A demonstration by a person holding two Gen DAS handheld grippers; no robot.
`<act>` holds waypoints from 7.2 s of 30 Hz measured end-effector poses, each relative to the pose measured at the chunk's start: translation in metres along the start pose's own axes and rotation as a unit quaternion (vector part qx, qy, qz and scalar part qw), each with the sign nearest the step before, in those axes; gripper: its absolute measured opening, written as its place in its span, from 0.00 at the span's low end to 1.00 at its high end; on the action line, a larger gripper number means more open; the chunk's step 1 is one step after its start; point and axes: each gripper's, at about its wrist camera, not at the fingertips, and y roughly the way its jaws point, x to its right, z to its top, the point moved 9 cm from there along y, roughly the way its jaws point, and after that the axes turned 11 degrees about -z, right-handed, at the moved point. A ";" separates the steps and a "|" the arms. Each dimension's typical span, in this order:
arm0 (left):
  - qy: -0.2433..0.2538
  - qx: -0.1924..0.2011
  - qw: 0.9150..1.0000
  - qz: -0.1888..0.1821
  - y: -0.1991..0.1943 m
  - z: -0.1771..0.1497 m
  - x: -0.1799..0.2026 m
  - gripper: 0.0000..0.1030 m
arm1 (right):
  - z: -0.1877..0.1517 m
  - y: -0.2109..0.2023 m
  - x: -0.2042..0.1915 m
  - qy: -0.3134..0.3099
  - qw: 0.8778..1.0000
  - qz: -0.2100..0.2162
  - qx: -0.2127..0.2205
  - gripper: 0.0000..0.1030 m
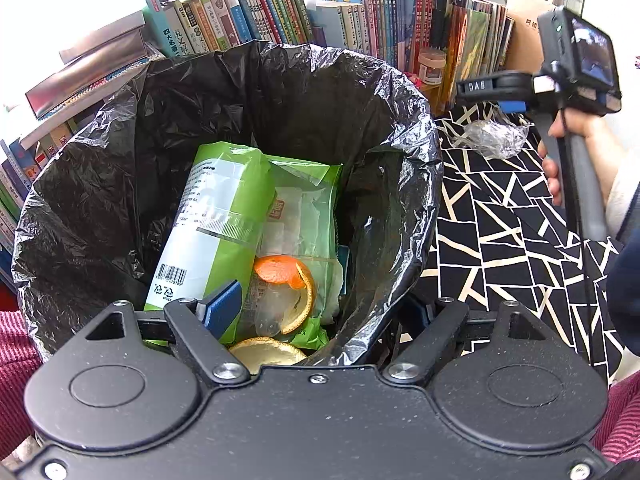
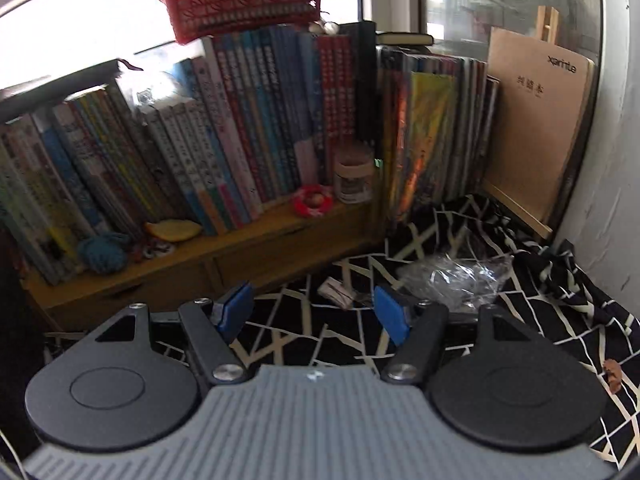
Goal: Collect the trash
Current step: 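Move the right gripper to the clear plastic bag and grasp it, then carry the clear plastic bag with the right gripper into the bin and release, then move the right gripper to the small pink-white wrapper on the cloth, then grasp the pink-white wrapper with the right gripper and lift it, then carry the pink-white wrapper with the right gripper over the bin and release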
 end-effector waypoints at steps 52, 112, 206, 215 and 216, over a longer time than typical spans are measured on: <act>0.004 0.000 1.000 0.008 0.000 0.003 0.002 0.78 | -0.013 0.107 0.094 0.146 0.980 -0.064 -0.117 0.65; 0.011 0.020 1.000 -0.002 -0.011 0.003 0.008 0.78 | 0.019 -0.194 -0.106 -0.041 0.930 0.358 0.072 0.89; 0.012 0.038 0.999 0.011 -0.015 0.005 0.014 0.78 | -0.006 -0.211 -0.144 -0.089 0.899 0.428 0.024 0.49; 0.016 0.042 0.999 0.010 -0.018 0.005 0.014 0.78 | -0.007 -0.212 -0.145 -0.090 0.895 0.435 0.026 0.63; 0.016 0.042 0.999 0.010 -0.018 0.005 0.014 0.78 | -0.007 -0.212 -0.145 -0.091 0.895 0.435 0.026 0.64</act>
